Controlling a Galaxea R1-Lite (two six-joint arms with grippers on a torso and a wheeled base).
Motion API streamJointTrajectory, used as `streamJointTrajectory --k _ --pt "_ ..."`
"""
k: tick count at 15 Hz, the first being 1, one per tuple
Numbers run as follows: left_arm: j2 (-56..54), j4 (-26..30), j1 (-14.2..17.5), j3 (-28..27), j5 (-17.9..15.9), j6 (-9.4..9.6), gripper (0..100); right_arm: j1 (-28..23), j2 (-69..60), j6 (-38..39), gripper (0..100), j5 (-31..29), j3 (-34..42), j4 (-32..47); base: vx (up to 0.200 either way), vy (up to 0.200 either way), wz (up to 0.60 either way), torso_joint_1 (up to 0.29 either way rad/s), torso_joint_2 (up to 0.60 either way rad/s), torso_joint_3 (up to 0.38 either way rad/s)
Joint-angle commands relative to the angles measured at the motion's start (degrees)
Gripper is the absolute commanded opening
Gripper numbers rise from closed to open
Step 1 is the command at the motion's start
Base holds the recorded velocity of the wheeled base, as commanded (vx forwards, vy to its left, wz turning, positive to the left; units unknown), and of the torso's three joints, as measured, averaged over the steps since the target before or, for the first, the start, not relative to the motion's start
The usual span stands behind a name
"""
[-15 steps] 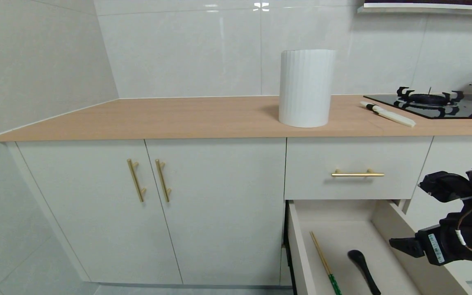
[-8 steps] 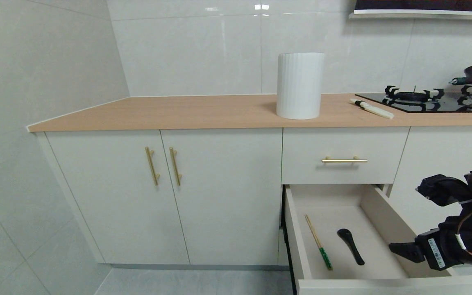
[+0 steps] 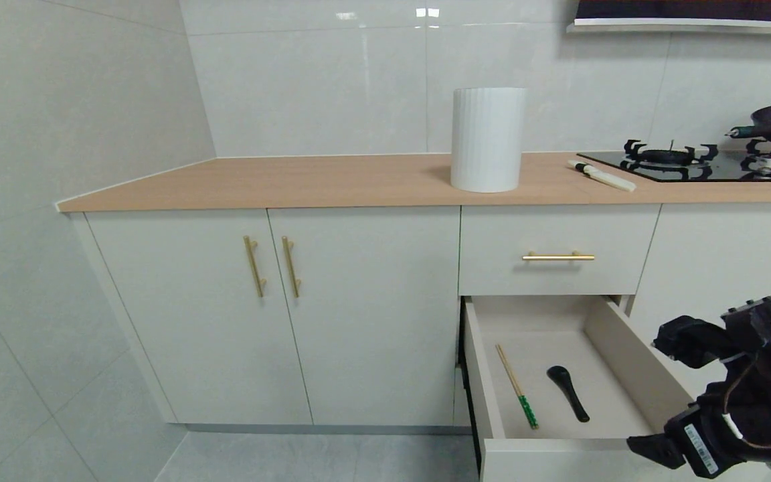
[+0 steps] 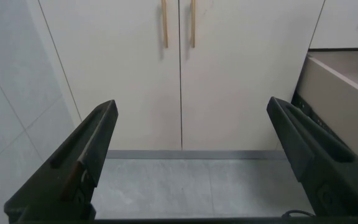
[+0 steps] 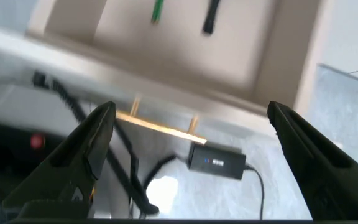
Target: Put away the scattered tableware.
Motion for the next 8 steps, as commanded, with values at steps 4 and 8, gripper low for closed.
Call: streamJointTrajectory --k 4,8 --pt "-0.02 0.01 0.01 0.0 0.01 0.02 100 6.92 10.57 3.65 100 -0.14 0.66 -0.05 0.0 0.0 0.0 0.0 0.0 0.0" --pt "-0.02 0.01 0.01 0.0 0.01 0.02 100 10.7 8.99 3.48 100 -0.05 2.15 0.22 0.0 0.0 0.0 0.0 0.0 0.0"
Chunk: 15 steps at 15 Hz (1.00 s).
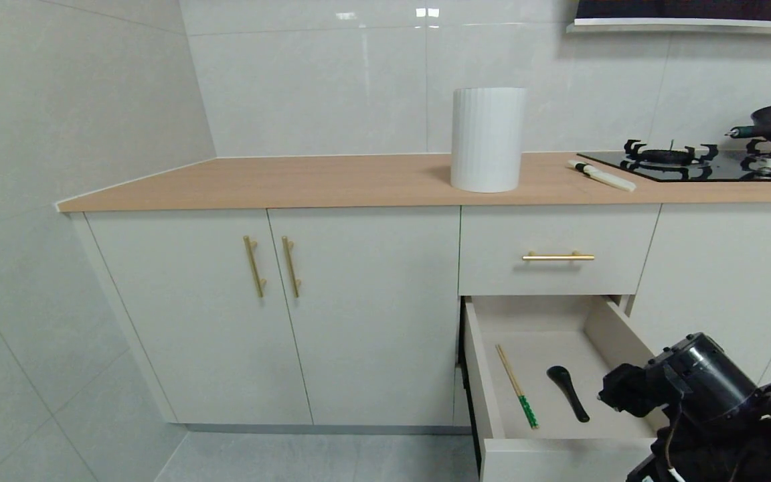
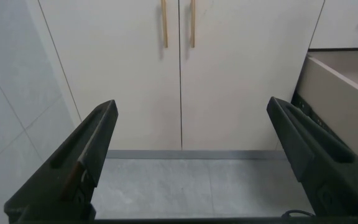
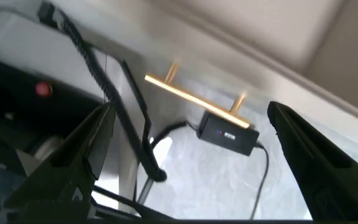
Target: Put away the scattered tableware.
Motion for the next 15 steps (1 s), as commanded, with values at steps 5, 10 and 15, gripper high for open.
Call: streamJointTrajectory --k 5,10,15 --pt "-0.02 -0.01 0.01 0.0 0.01 0.02 100 1.28 5.12 0.31 100 -0.03 0.51 -0.29 0.0 0.0 0.0 0.0 0.0 0.0" --pt "-0.02 -0.01 0.01 0.0 0.01 0.02 100 0.93 9.16 6.72 100 -0.47 -2.92 -0.56 0.0 0.0 0.0 0.0 0.0 0.0" --pt "-0.02 -0.01 0.01 0.0 0.01 0.02 100 0.05 11.44 10.15 100 -1.61 -5.29 -0.64 0.0 0.0 0.0 0.0 0.0 0.0"
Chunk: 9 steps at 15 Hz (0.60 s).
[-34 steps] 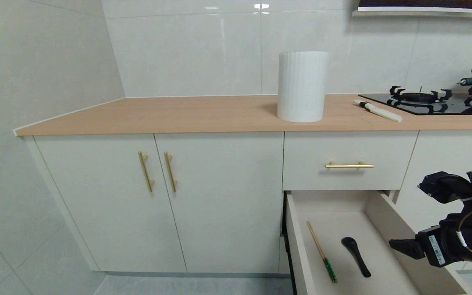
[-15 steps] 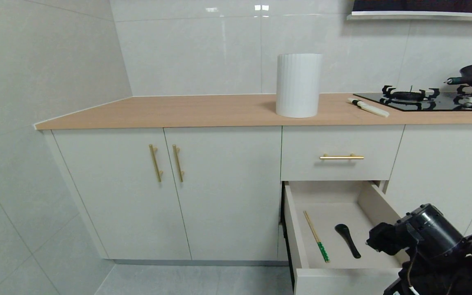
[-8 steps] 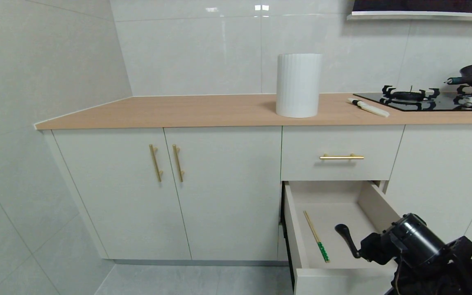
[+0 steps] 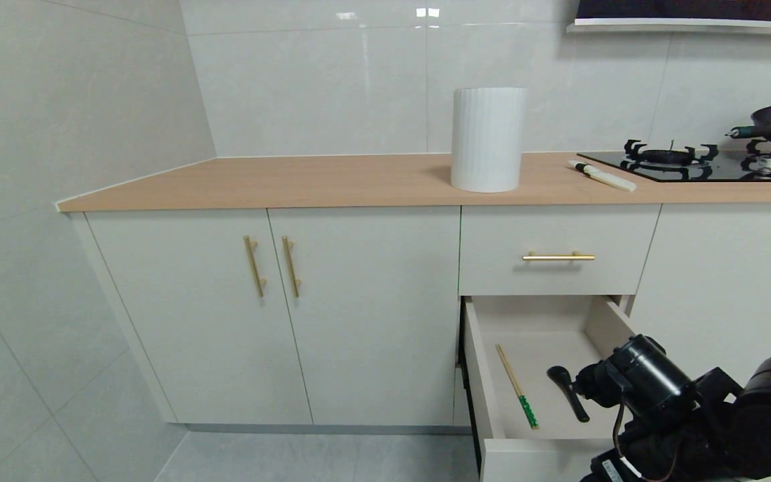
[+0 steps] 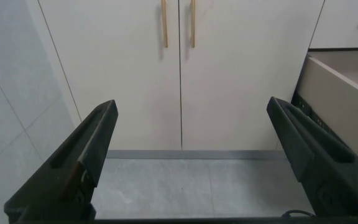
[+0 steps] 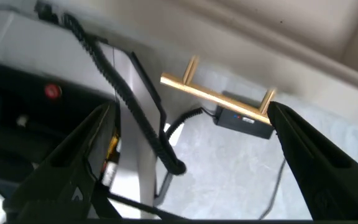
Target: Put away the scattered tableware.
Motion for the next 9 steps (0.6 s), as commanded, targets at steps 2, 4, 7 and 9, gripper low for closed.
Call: streamJointTrajectory --k 2,4,7,9 --pt "0.0 -0.01 0.01 0.0 0.01 0.02 100 -0.23 3.08 1.98 100 -2.69 -1.37 -0.11 0.0 0.0 0.0 0.0 0.0 0.0" --pt "0.0 -0.01 0.01 0.0 0.01 0.02 100 -0.32 3.87 3.47 100 -2.96 -2.52 -0.11 0.0 0.0 0.0 0.0 0.0 0.0" --pt "0.0 -0.01 0.01 0.0 0.01 0.02 100 -0.94 4.93 5.32 100 -2.96 -4.1 -0.2 0.0 0.0 0.0 0.0 0.0 0.0" --pt "0.0 -0.01 0.01 0.0 0.01 0.02 100 -1.9 5.72 5.84 100 -3.57 -5.33 -0.2 0.0 0.0 0.0 0.0 0.0 0.0"
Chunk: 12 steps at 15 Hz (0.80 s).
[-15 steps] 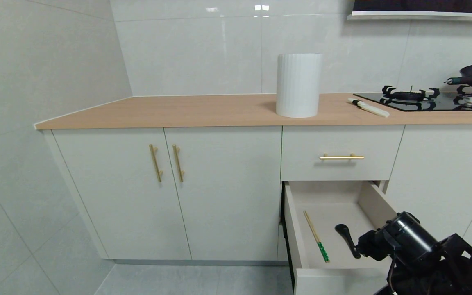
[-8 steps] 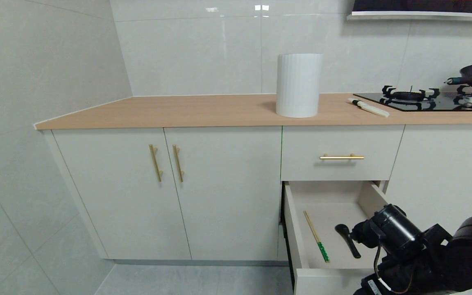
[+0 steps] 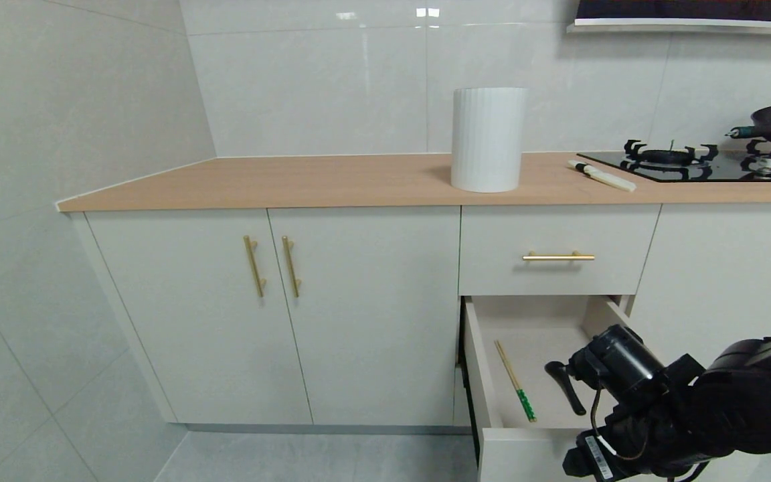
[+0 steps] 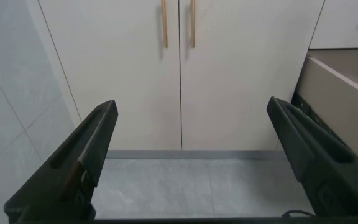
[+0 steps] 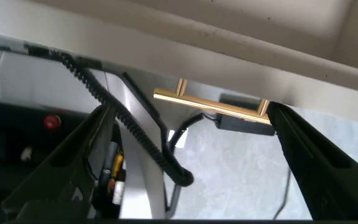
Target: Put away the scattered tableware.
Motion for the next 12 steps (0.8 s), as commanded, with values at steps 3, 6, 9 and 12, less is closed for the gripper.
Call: streamJointTrajectory --k 3,6,9,12 --pt "0.0 -0.01 0.01 0.0 0.01 0.02 100 -1.97 2.1 1.52 100 -0.49 -1.62 -2.04 0.0 0.0 0.0 0.0 0.0 0.0" --pt "0.0 -0.01 0.01 0.0 0.01 0.02 100 -3.64 4.12 1.96 100 -1.64 -1.97 -6.26 0.0 0.0 0.0 0.0 0.0 0.0" --pt "0.0 -0.01 0.01 0.0 0.01 0.02 100 -6.19 6.93 2.84 100 -2.34 -4.0 -7.67 0.0 0.0 0.0 0.0 0.0 0.0" --pt "0.0 -0.01 0.01 0.0 0.01 0.02 100 -8.12 9.13 4.07 100 -2.34 -6.46 -8.11 0.0 0.0 0.0 0.0 0.0 0.0"
